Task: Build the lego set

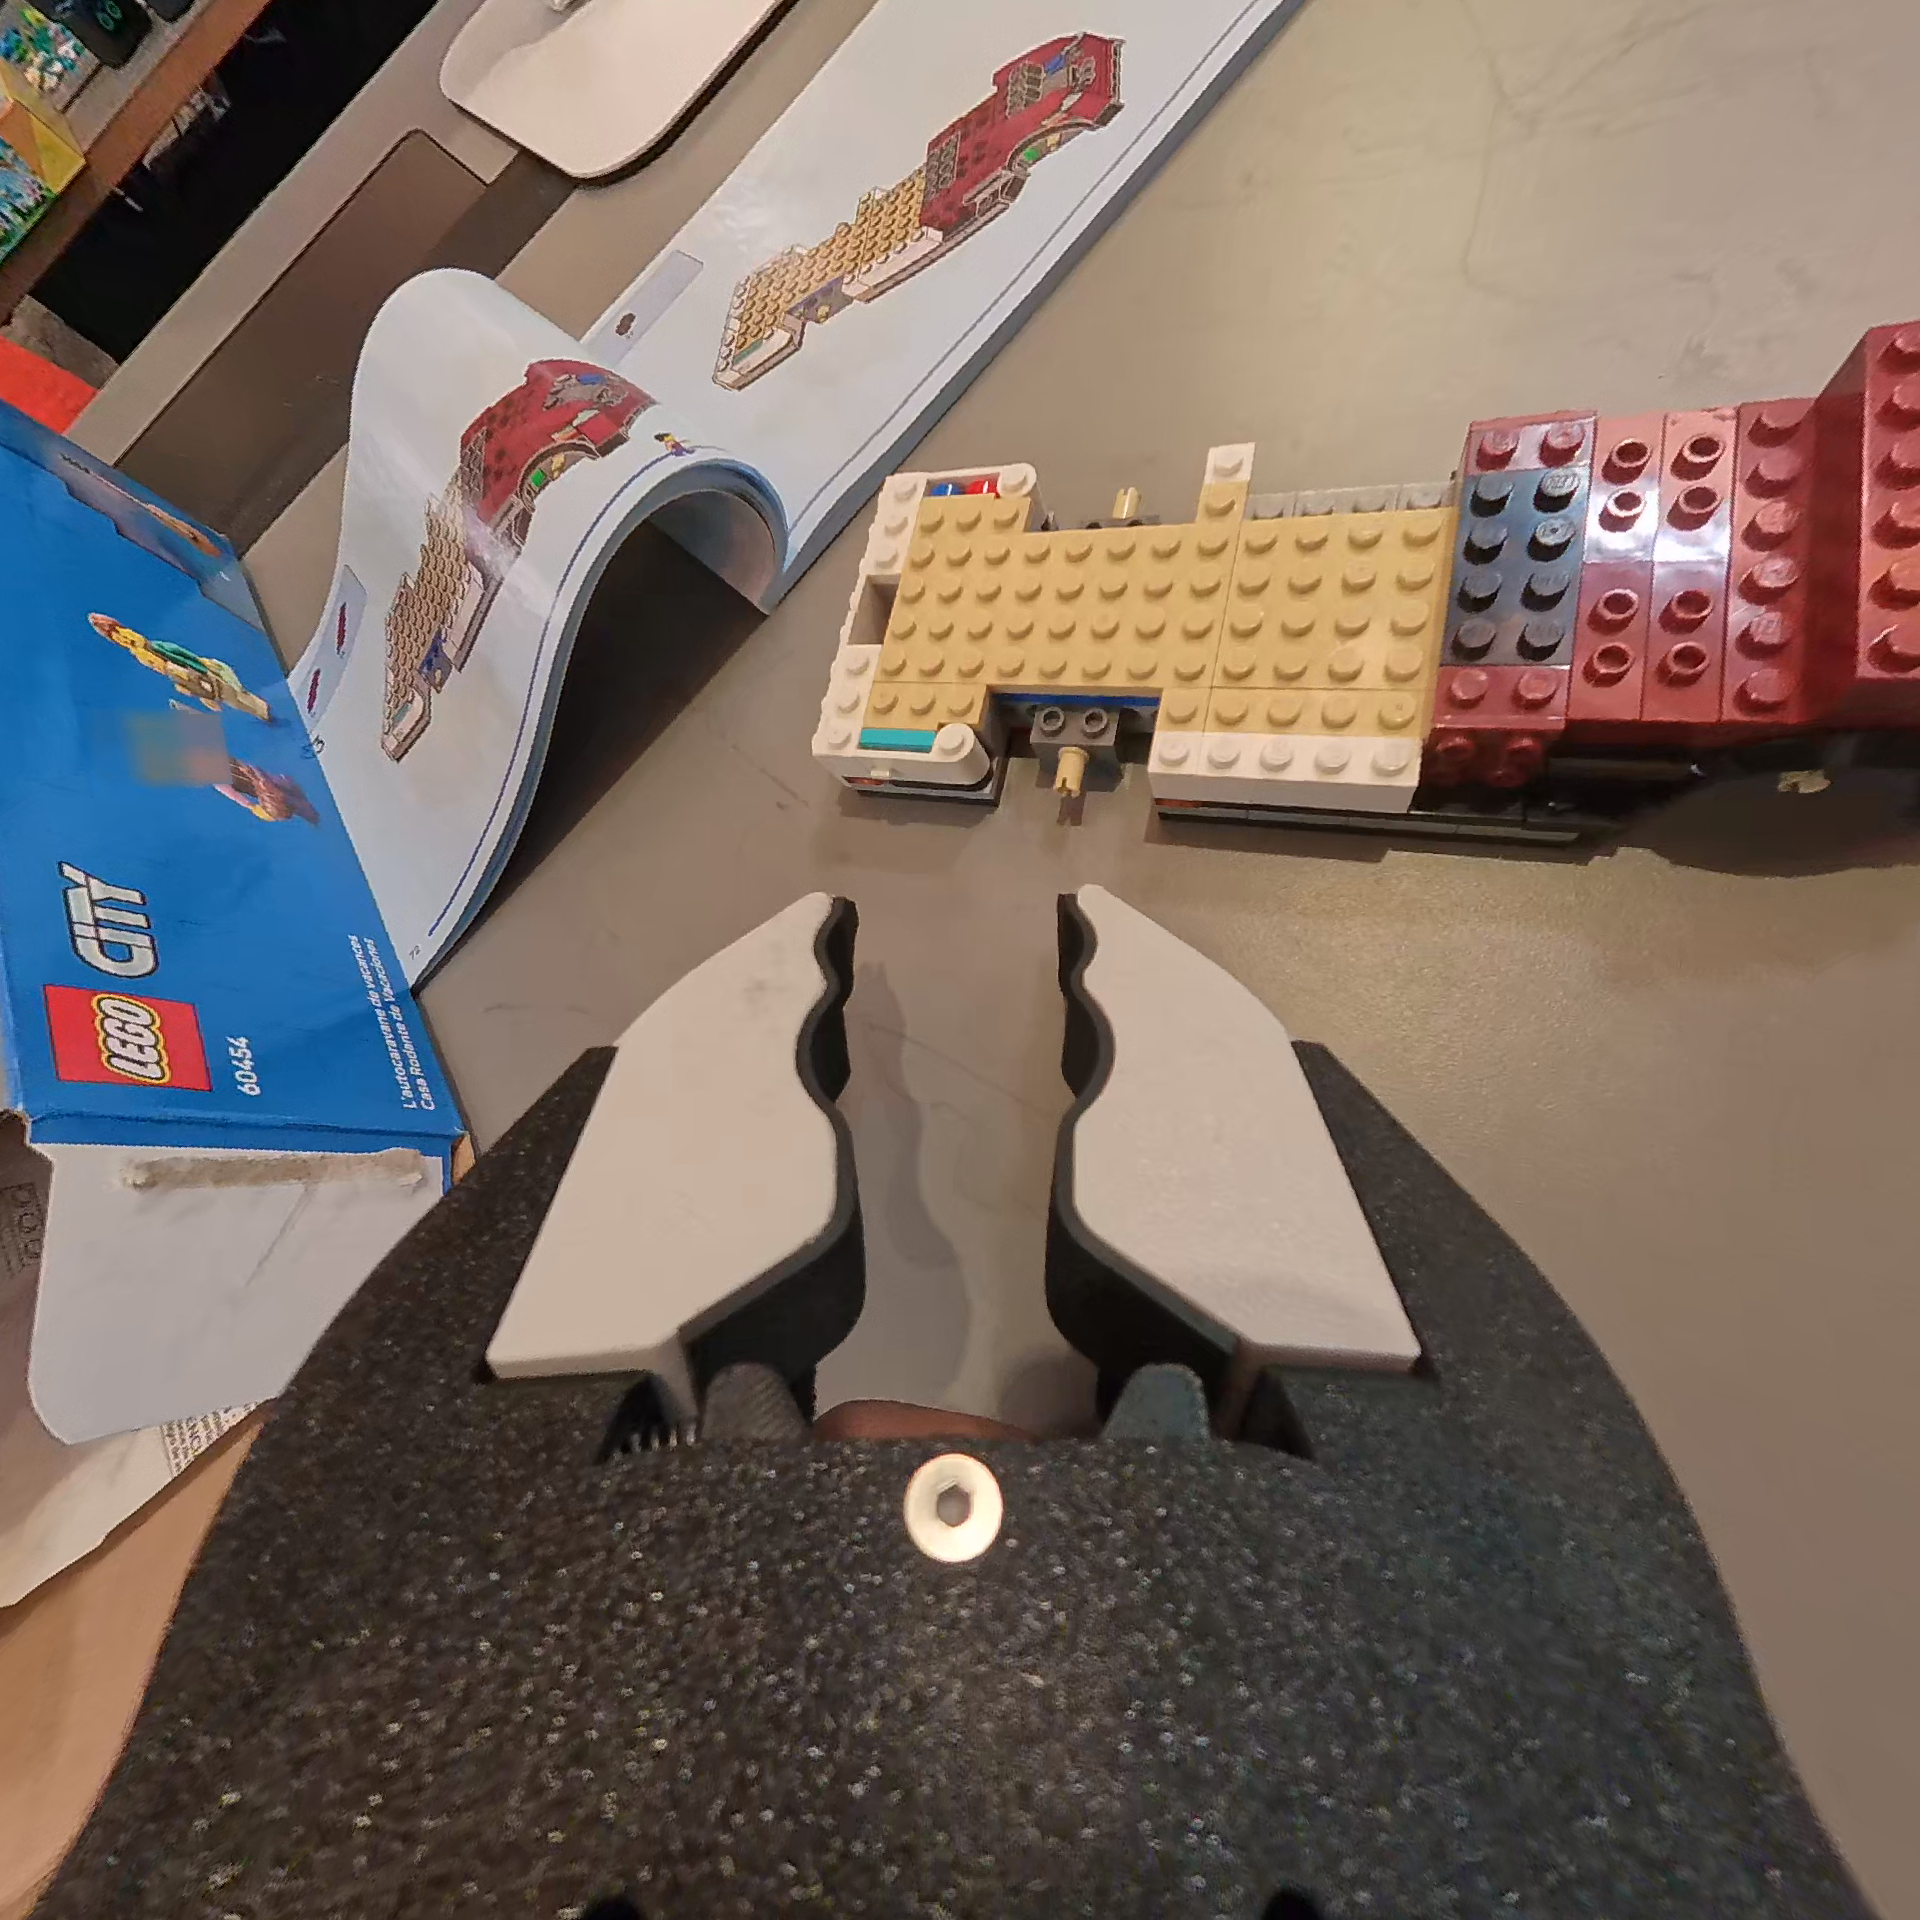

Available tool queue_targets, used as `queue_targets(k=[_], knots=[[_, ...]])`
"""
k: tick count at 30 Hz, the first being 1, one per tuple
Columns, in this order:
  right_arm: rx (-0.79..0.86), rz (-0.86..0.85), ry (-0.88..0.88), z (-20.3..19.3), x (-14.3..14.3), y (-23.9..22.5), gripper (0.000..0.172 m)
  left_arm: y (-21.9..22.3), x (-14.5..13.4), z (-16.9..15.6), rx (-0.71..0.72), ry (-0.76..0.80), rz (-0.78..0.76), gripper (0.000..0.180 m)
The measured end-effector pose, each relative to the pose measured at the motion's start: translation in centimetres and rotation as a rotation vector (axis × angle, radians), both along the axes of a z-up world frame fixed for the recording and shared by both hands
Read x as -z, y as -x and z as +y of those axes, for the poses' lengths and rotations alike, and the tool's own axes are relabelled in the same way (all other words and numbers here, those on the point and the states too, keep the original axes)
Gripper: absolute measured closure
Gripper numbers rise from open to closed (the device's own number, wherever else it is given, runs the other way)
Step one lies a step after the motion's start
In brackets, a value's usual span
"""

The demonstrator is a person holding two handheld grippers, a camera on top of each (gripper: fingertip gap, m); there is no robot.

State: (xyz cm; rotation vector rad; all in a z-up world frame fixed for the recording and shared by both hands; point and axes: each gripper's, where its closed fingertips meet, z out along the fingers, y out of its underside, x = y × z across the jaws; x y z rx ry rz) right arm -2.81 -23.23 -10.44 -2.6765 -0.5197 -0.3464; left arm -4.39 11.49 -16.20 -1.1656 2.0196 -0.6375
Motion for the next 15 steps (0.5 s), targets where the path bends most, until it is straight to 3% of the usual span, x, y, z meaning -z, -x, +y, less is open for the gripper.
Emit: queue_targets(k=[3,6,11,15], knots=[[0.205,-0.087,0.024,-6.0,-3.2,-5.4,0.147,0.0,0.0,0.0,0.0,0.003,0.003,0.142],[0.394,-0.117,0.127,-12.0,-3.7,-11.0,0.147,0.0,0.1,0.0,-0.001,0.008,0.007,0.142],[0.675,0.001,0.276,-17.4,-0.6,-18.9,0.153,-0.1,0.1,0.0,-0.003,0.004,0.004,0.143],[0.792,0.078,0.429,-19.4,2.9,-22.9,0.155,0.0,0.0,0.1,-0.004,-0.004,-0.002,0.143]])
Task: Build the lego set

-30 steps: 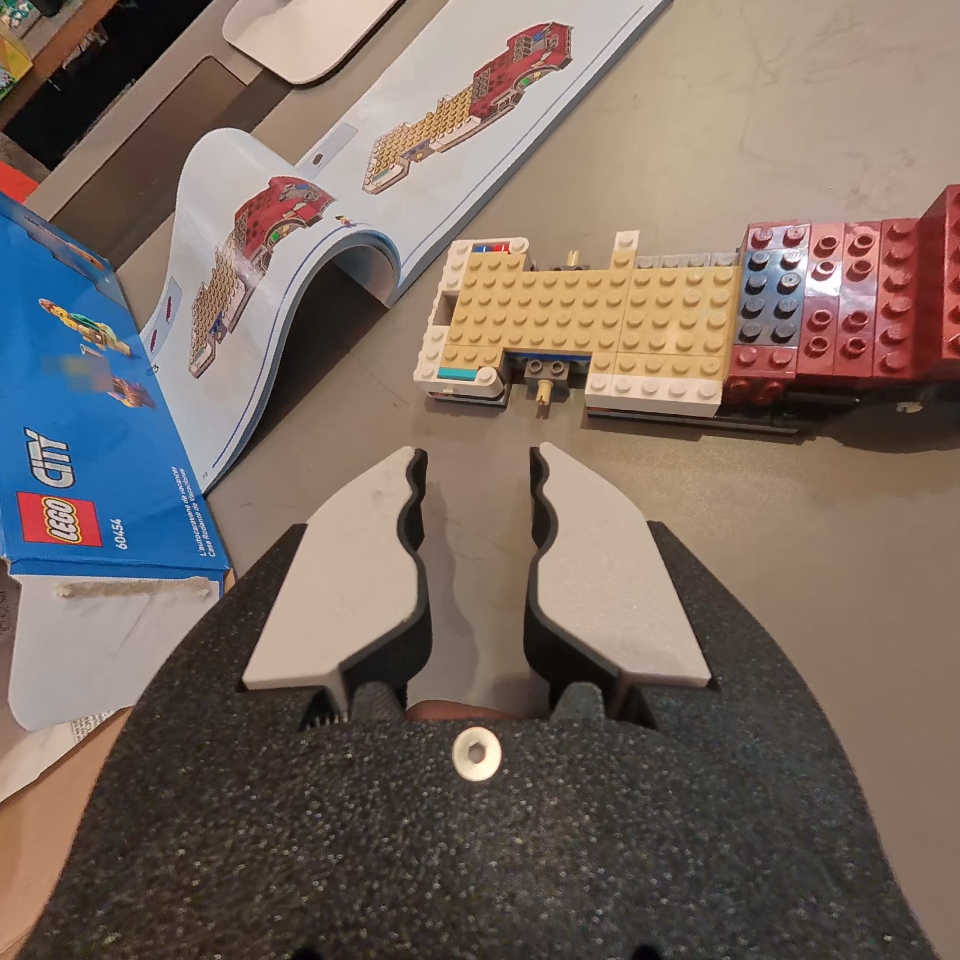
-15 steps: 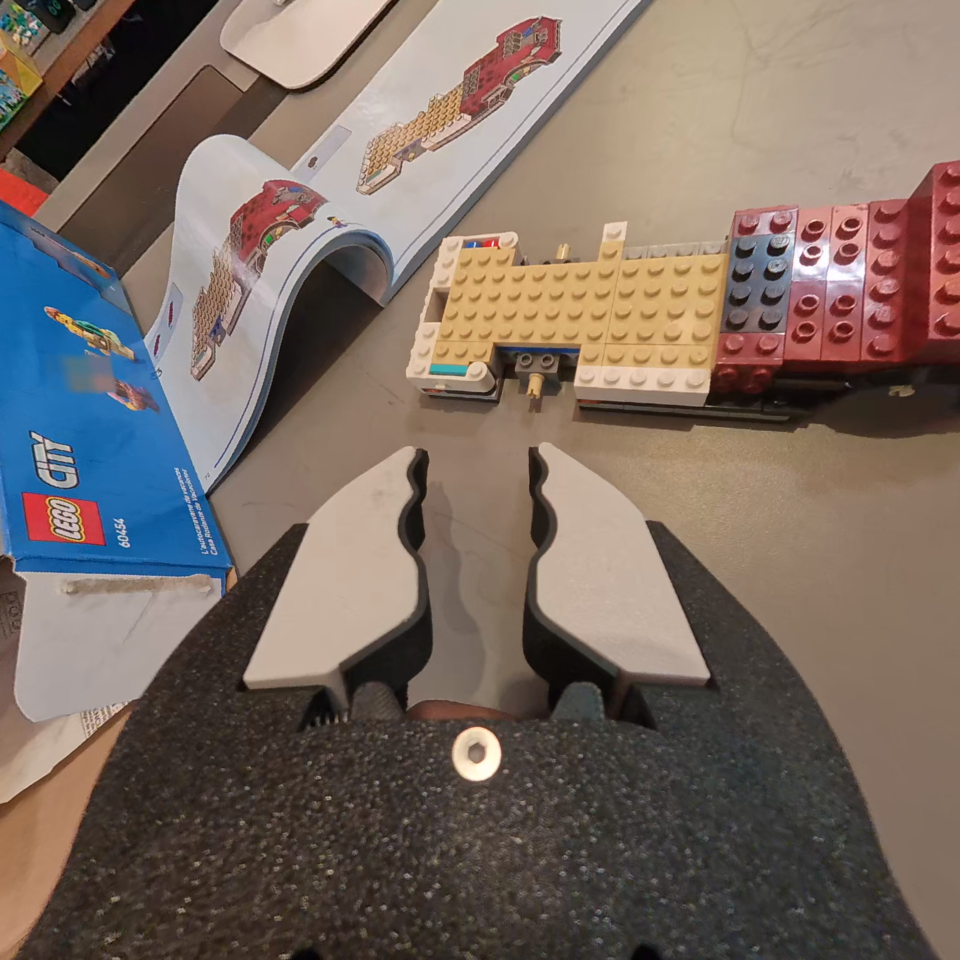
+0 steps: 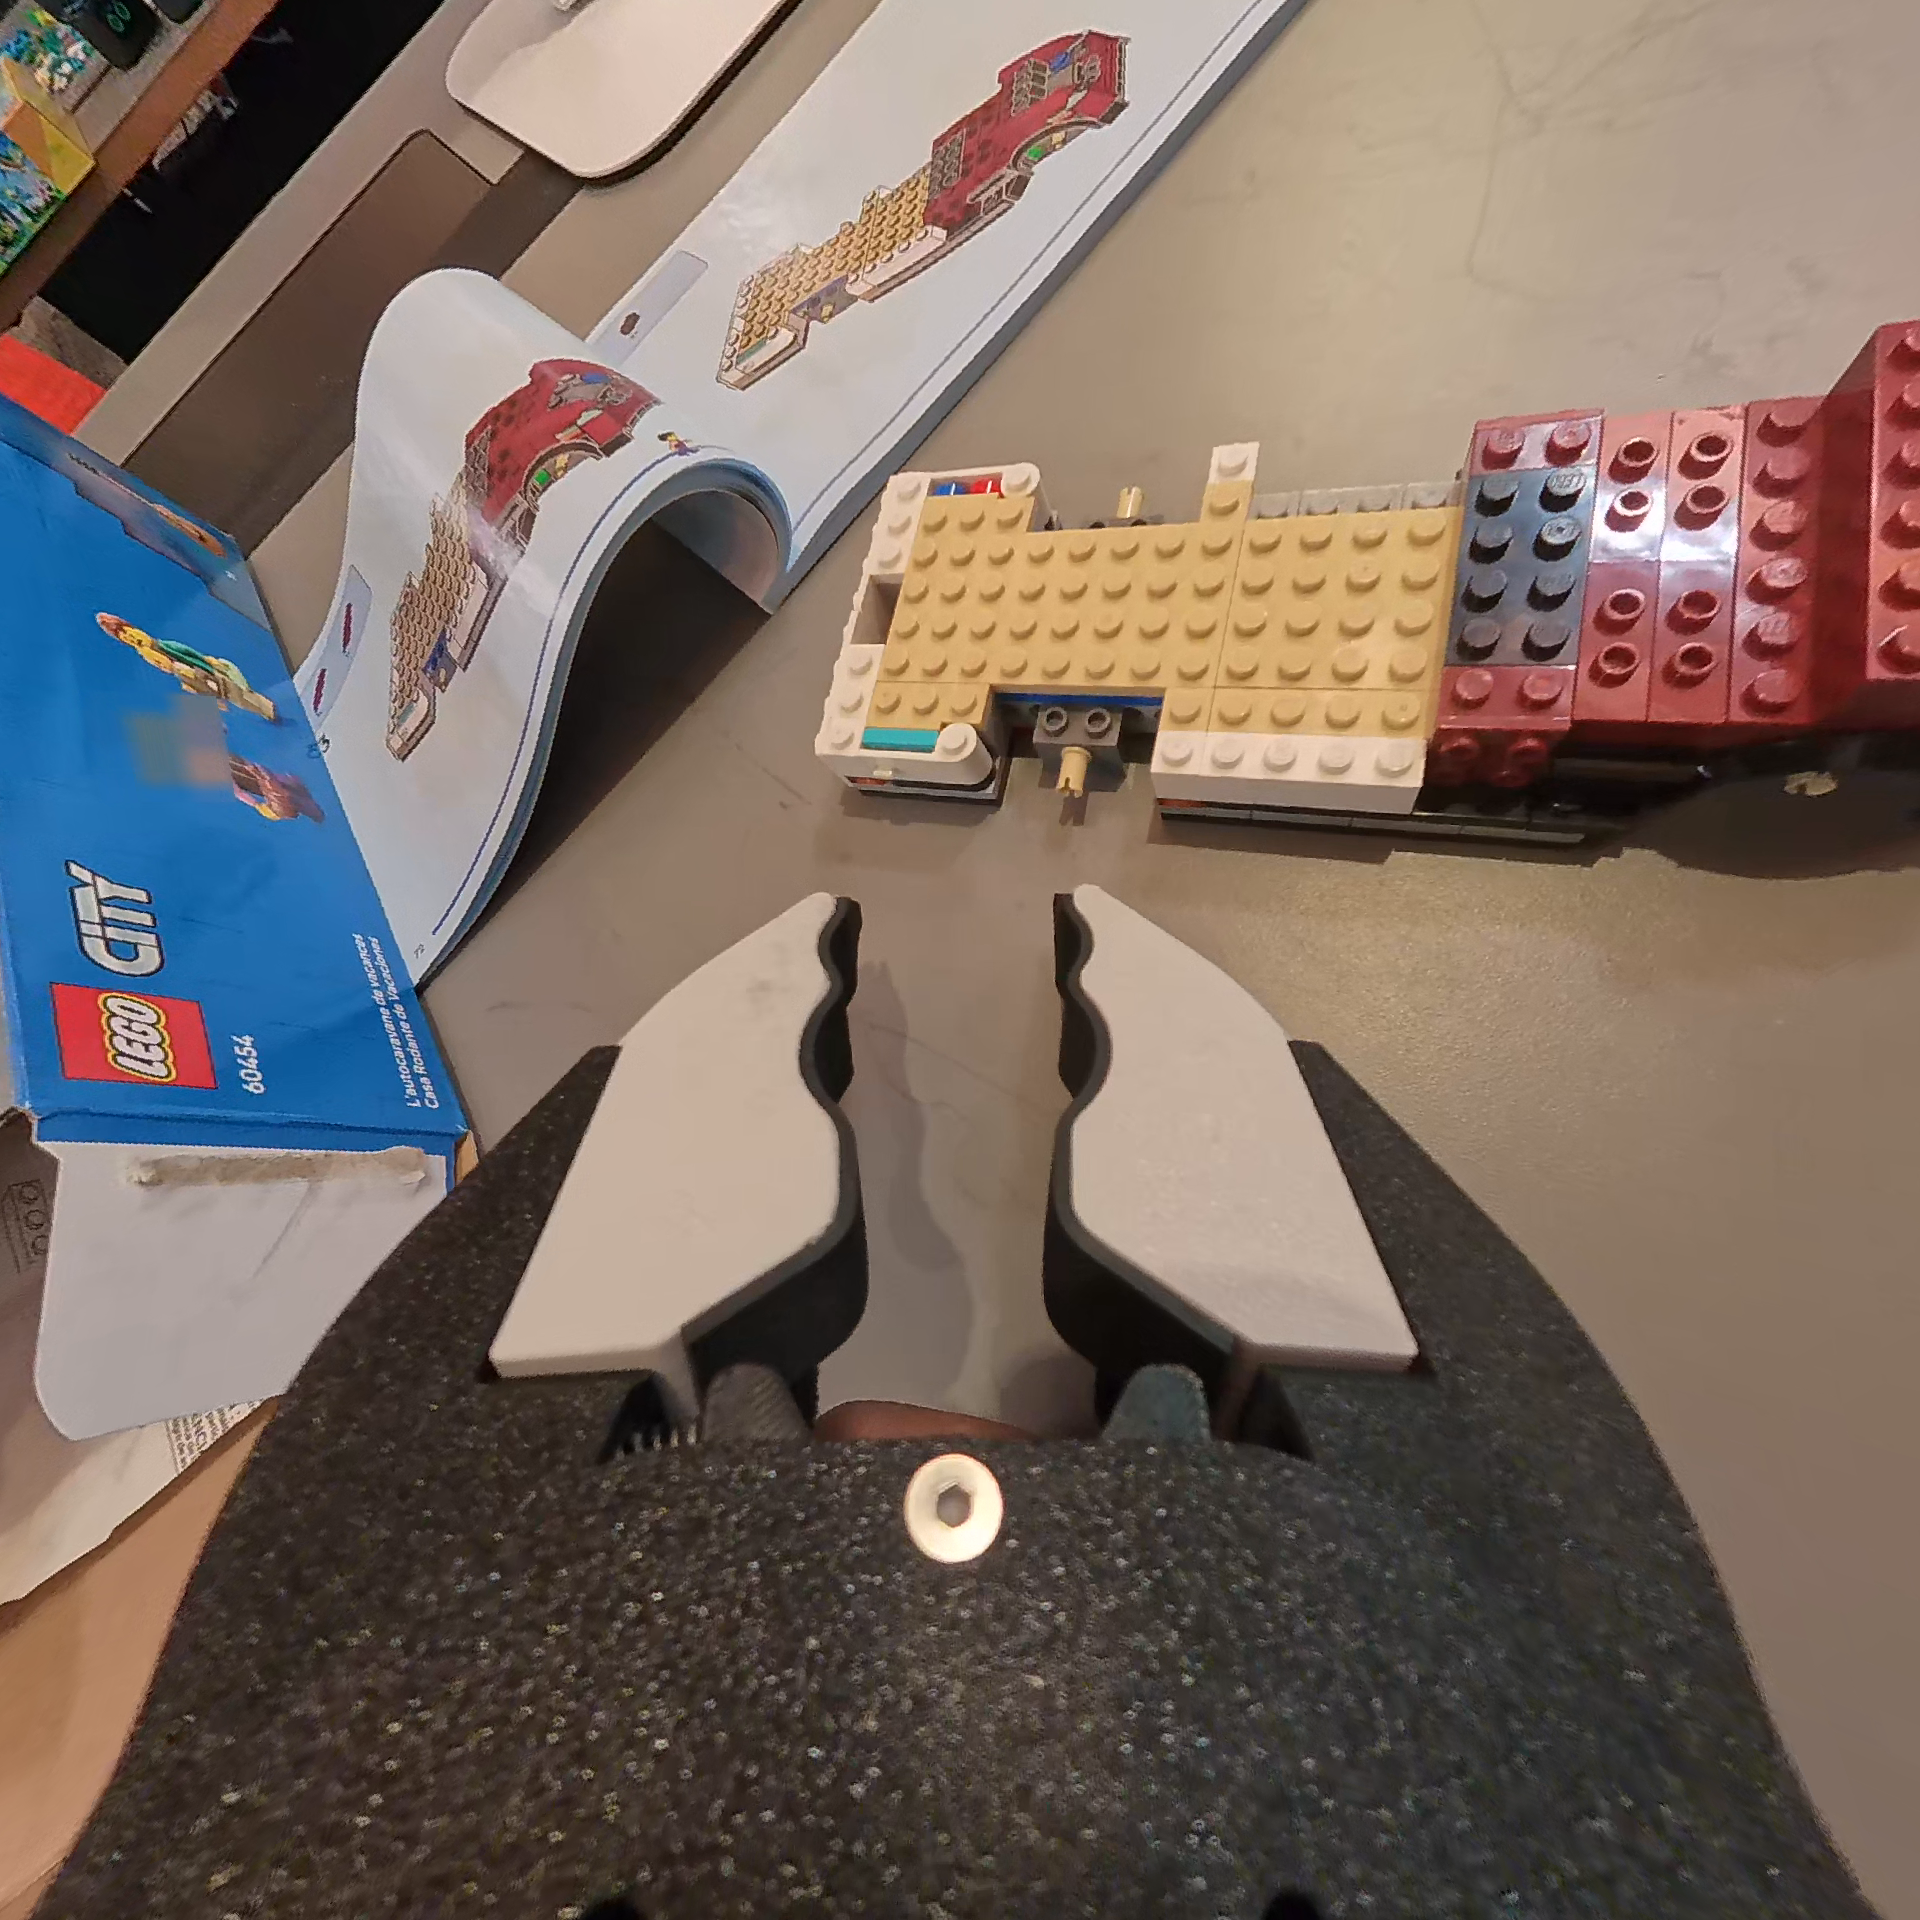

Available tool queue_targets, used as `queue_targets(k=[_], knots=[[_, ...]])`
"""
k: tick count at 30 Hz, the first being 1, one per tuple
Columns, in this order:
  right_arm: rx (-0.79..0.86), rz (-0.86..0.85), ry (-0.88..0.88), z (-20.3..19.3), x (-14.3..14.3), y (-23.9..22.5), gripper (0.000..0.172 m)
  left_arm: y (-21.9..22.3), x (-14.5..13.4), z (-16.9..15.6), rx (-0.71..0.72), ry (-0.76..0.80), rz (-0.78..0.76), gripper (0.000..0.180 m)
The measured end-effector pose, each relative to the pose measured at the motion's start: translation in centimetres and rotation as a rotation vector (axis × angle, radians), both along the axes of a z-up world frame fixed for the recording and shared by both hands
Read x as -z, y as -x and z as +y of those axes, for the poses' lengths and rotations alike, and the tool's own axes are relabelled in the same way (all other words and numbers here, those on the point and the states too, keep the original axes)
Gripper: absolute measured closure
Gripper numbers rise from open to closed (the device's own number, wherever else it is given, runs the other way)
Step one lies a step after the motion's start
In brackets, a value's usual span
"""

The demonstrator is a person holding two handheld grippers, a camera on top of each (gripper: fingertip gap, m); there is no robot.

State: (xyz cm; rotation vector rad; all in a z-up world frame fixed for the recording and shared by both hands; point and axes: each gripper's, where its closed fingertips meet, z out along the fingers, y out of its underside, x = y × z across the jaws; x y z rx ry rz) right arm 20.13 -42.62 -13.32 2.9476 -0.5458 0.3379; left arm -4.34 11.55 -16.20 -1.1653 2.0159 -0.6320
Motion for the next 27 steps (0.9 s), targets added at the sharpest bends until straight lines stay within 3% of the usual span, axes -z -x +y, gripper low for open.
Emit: queue_targets(k=[6,16,22,27], knots=[[0.057,0.115,0.081,-1.0,2.9,-0.9,0.155,0.0,0.0,0.0,0.0,-0.005,-0.002,0.145],[0.027,0.131,0.155,-1.7,3.9,-0.8,0.158,0.0,0.0,-0.1,0.005,-0.009,-0.004,0.146],[-0.058,0.013,0.07,-0.1,1.7,-0.1,0.16,0.1,-0.1,-0.2,0.01,-0.025,-0.014,0.147],[-0.232,-0.173,-0.086,3.5,-2.3,2.5,0.16,0.2,-0.1,-0.4,0.016,-0.034,-0.02,0.147]])
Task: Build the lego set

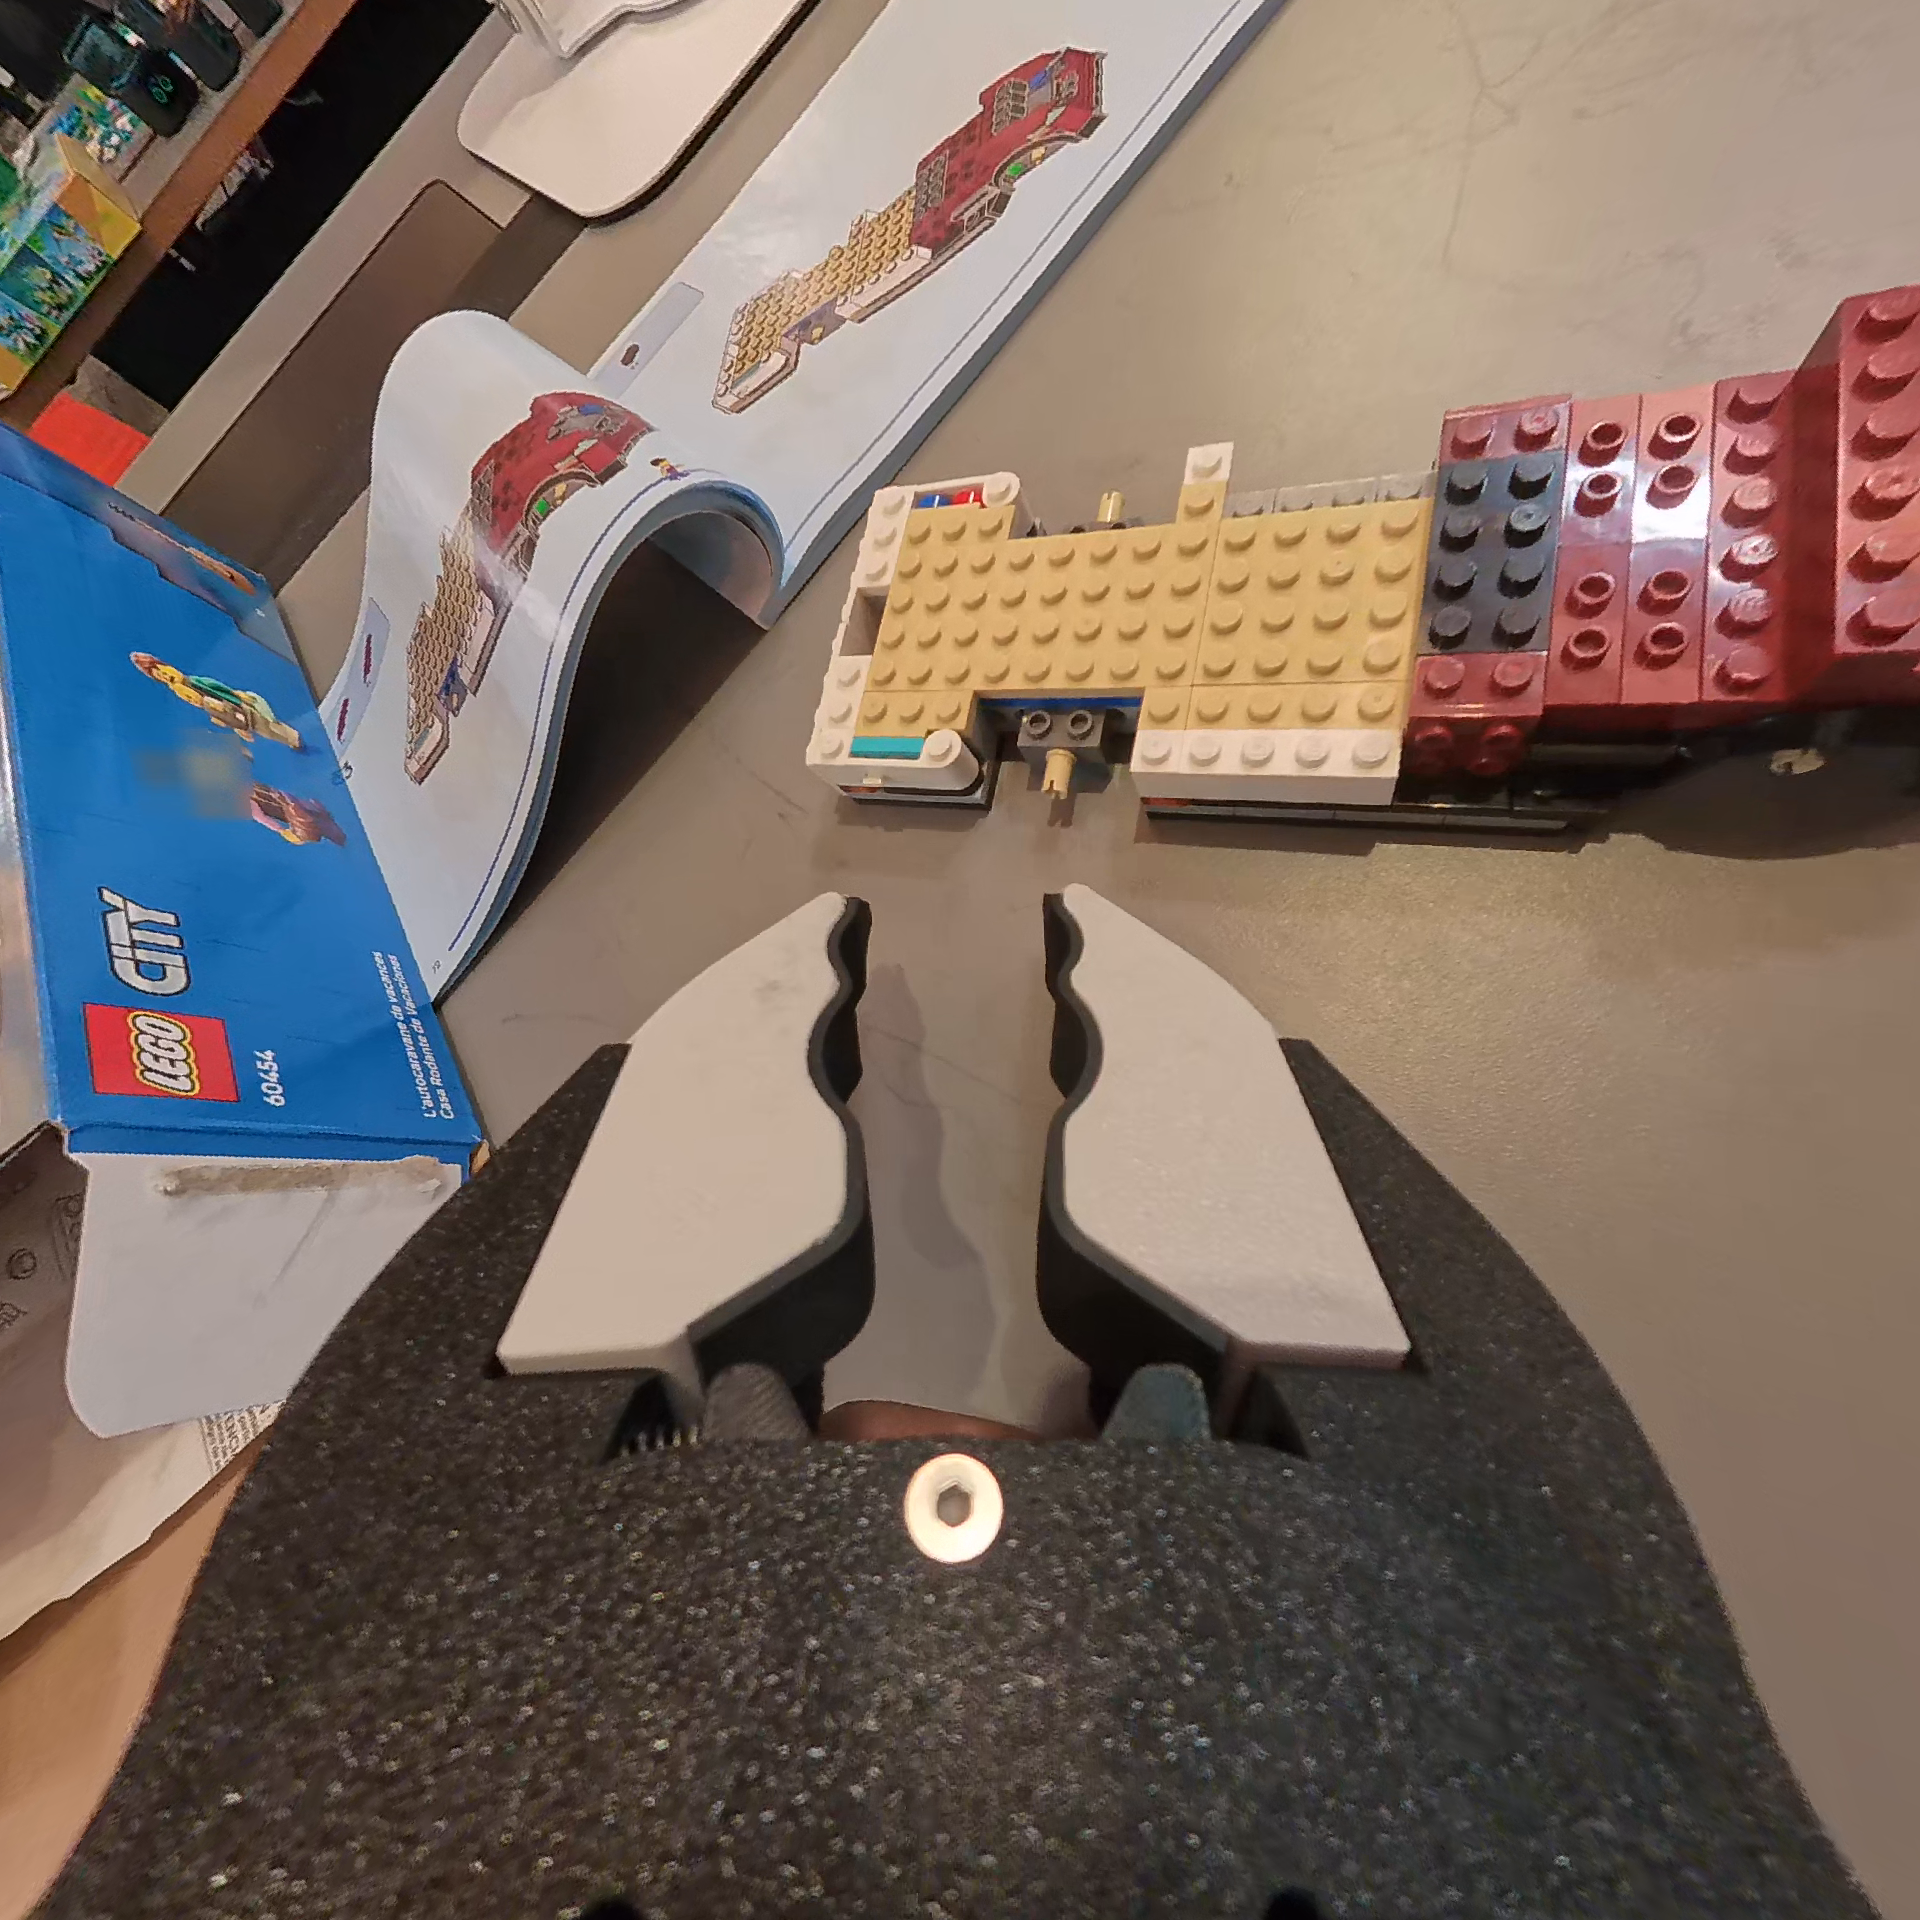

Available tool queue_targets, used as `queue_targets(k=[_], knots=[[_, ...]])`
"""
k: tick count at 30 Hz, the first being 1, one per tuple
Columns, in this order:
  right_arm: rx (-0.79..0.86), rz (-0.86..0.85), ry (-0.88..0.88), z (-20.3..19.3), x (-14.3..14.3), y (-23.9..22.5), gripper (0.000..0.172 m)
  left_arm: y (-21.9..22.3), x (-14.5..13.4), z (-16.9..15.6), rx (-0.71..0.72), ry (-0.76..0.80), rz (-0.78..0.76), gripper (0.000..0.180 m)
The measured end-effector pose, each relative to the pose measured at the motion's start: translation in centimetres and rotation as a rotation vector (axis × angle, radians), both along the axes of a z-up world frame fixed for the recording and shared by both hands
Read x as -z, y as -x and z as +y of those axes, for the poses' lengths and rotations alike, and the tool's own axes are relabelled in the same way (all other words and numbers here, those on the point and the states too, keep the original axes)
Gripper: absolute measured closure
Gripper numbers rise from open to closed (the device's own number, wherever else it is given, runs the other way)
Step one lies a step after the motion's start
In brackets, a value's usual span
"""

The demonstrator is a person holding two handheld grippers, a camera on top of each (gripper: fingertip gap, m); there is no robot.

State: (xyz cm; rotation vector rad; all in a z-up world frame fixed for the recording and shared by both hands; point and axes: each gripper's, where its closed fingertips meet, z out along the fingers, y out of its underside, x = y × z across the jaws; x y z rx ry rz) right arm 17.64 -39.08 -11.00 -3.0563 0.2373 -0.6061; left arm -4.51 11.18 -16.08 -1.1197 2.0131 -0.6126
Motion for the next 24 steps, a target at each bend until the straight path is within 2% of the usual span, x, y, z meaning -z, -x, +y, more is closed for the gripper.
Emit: queue_targets(k=[8,12,14,18,24], knots=[[-0.309,-0.241,-0.224,10.5,-7.0,9.2,0.161,0.0,0.0,-0.1,0.002,0.001,0.002,0.148],[-0.452,-0.299,-0.37,16.9,-8.3,13.1,0.161,0.0,0.0,0.0,-0.009,-0.01,-0.007,0.148],[-0.514,-0.294,-0.423,20.1,-7.6,15.1,0.161,0.1,-0.1,0.1,-0.014,-0.01,-0.013,0.148],[-0.649,-0.219,-0.454,25.8,-3.8,19.2,0.161,0.2,-0.3,0.3,-0.025,-0.008,-0.023,0.148],[-0.729,-0.047,-0.45,31.0,3.0,22.2,0.161,0.4,-0.5,0.2,-0.016,-0.005,-0.039,0.148]])
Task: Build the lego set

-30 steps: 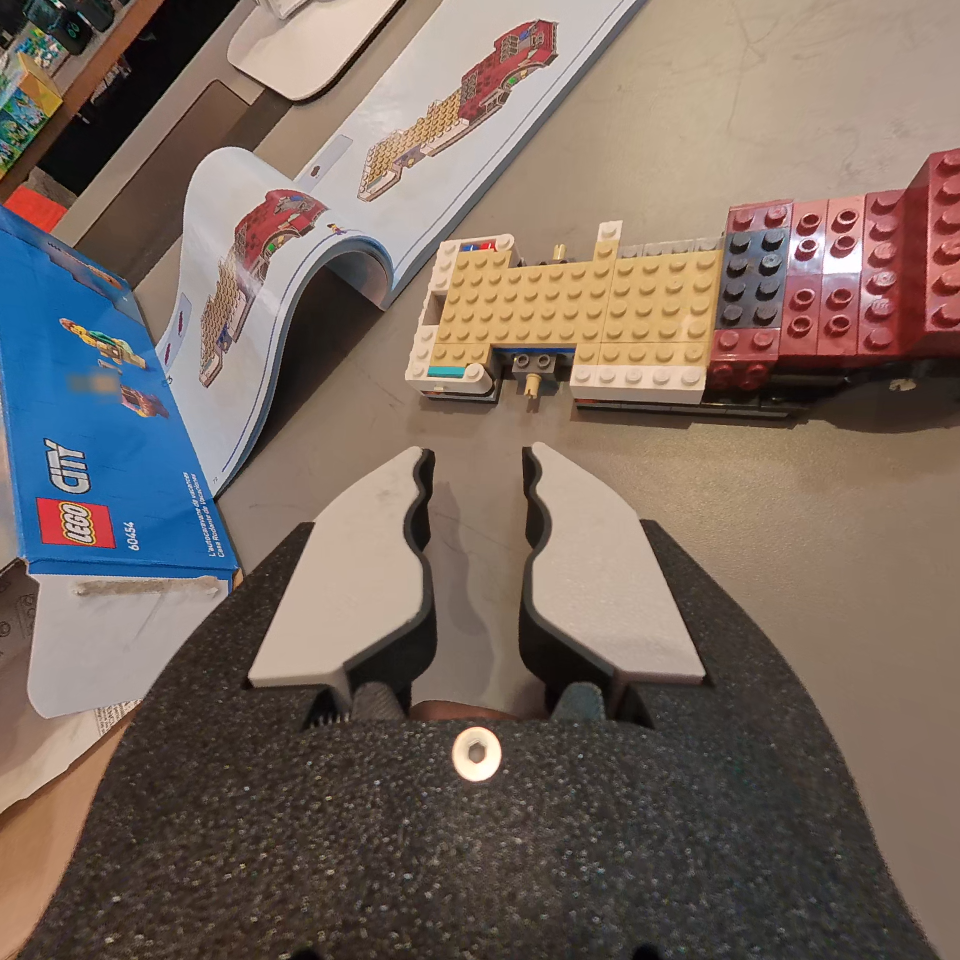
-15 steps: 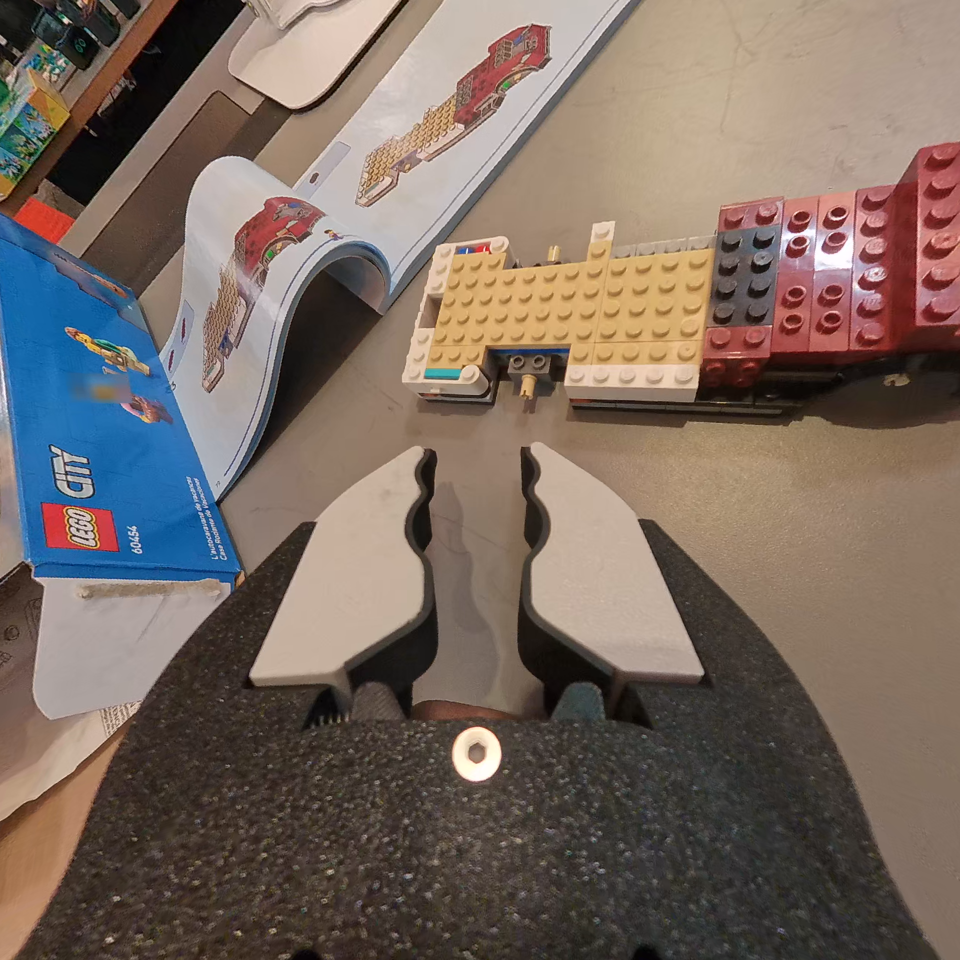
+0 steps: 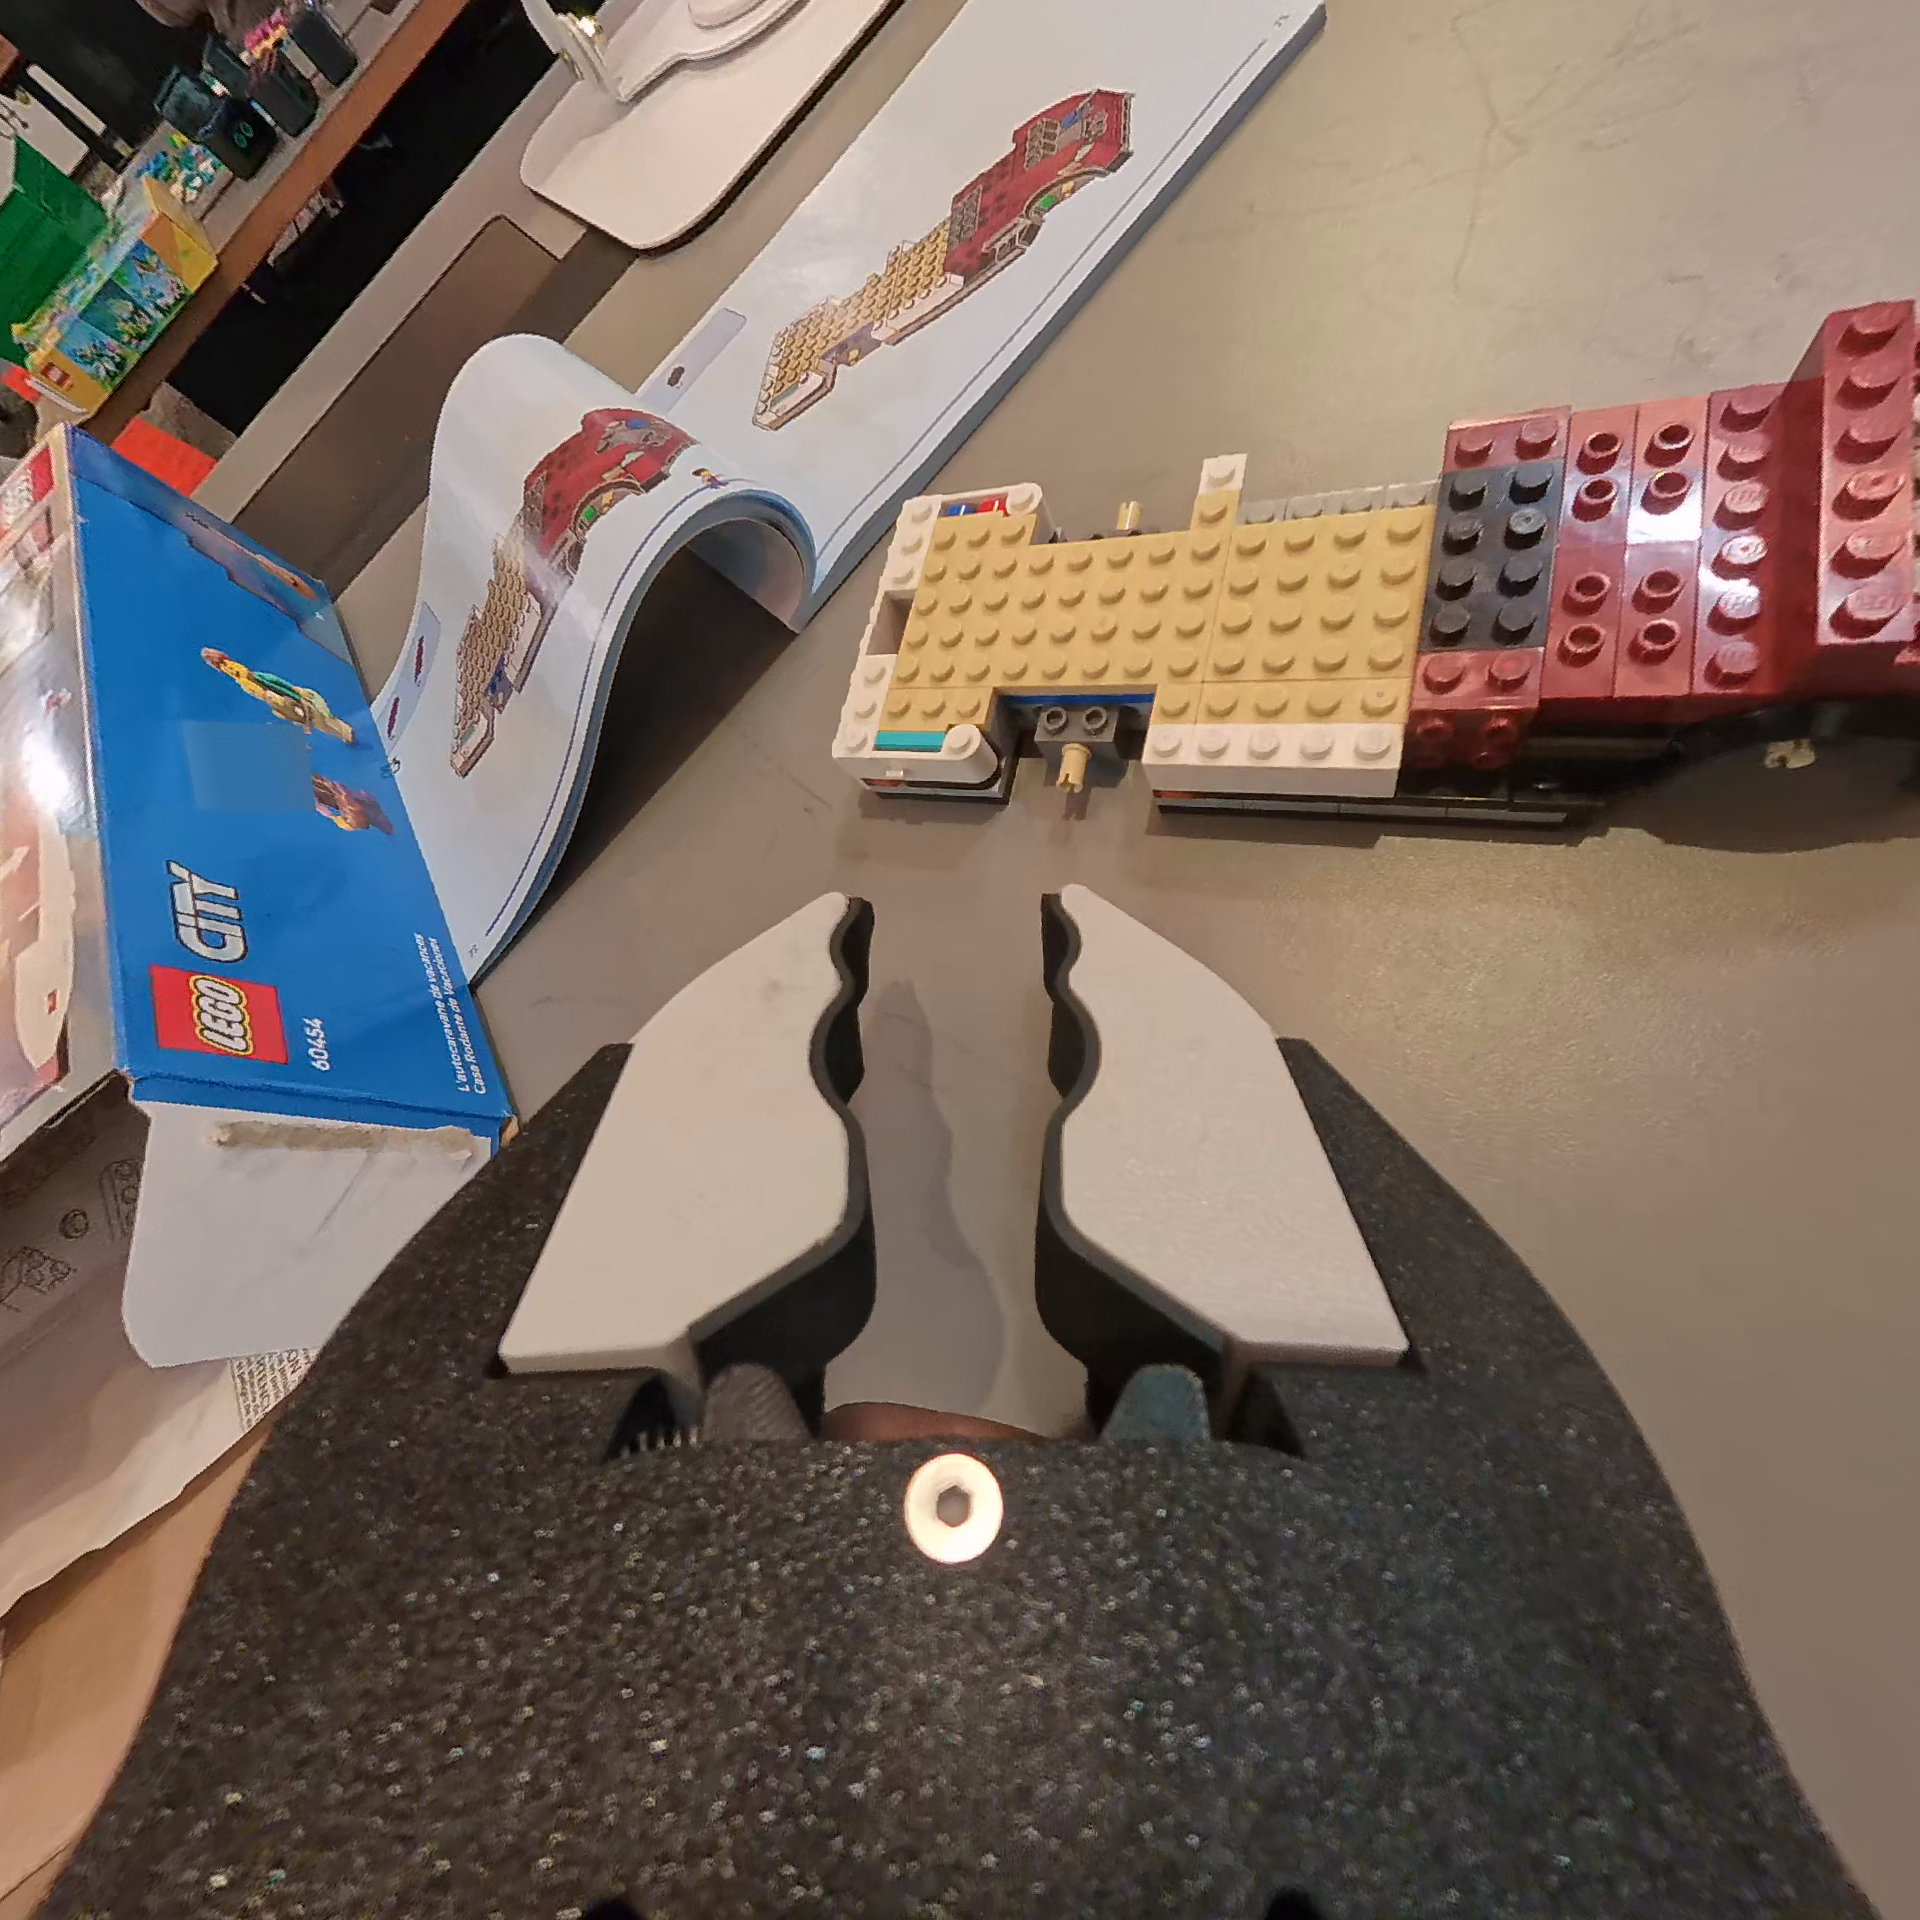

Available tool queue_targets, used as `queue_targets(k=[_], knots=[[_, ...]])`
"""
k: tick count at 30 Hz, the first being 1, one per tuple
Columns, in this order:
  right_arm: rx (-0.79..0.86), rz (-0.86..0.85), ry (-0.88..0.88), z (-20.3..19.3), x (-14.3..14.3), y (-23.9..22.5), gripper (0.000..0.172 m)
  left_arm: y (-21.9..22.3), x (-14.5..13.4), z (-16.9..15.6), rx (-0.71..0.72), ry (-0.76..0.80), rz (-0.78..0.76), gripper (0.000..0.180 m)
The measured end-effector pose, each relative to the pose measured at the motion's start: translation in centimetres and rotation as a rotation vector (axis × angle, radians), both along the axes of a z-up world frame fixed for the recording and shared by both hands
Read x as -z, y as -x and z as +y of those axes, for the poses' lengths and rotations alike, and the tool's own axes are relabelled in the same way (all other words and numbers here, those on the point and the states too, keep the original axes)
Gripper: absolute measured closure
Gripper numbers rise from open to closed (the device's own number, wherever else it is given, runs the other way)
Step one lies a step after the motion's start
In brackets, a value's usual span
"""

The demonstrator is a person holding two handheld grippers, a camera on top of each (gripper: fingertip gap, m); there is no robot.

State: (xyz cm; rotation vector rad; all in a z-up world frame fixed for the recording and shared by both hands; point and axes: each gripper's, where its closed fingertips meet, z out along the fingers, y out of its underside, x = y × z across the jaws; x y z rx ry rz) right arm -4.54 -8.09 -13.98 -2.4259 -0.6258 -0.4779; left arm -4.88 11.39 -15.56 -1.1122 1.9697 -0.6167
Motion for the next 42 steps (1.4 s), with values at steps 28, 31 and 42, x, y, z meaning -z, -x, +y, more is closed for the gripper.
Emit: queue_targets(k=[28,31,42], knots=[[-0.341,-0.483,-0.838,6.2,-6.9,5.8,0.162,6.4,-7.0,-13.1,0.752,0.906,0.094,0.143],[-0.381,-0.517,-0.869,6.1,-7.0,6.3,0.162,6.6,-7.8,-14.0,0.792,1.005,0.111,0.142],[-0.502,-0.562,-0.932,5.8,-6.9,8.6,0.162,7.6,-8.4,-16.1,0.907,1.159,0.233,0.139]])
